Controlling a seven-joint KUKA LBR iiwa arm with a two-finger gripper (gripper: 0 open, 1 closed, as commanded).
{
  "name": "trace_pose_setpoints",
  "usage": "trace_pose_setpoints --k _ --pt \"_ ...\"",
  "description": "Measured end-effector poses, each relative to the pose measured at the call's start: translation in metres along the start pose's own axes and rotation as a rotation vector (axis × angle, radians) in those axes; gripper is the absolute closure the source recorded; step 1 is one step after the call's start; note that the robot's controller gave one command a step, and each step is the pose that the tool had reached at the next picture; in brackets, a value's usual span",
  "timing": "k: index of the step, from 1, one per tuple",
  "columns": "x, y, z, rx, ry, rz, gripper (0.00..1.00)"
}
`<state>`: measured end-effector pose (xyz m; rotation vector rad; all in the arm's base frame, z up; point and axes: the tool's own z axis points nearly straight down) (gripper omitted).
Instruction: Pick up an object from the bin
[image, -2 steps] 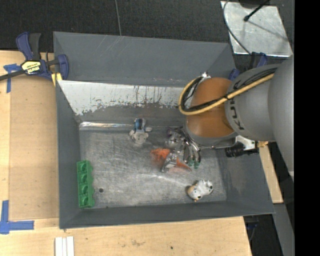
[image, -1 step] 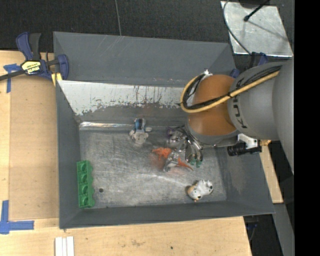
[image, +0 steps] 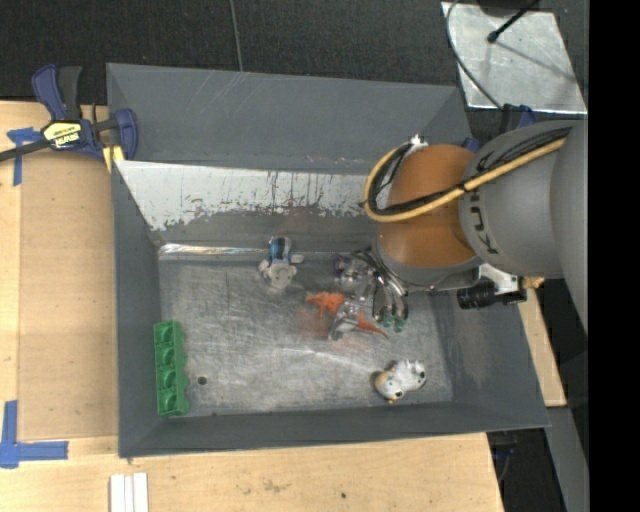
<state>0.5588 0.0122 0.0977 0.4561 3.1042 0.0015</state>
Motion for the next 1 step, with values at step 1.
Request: trace_pose_setpoints --k 1 --pt "0.0009 -0.0004 -0.0092 0.001 0.004 -0.001 1.00"
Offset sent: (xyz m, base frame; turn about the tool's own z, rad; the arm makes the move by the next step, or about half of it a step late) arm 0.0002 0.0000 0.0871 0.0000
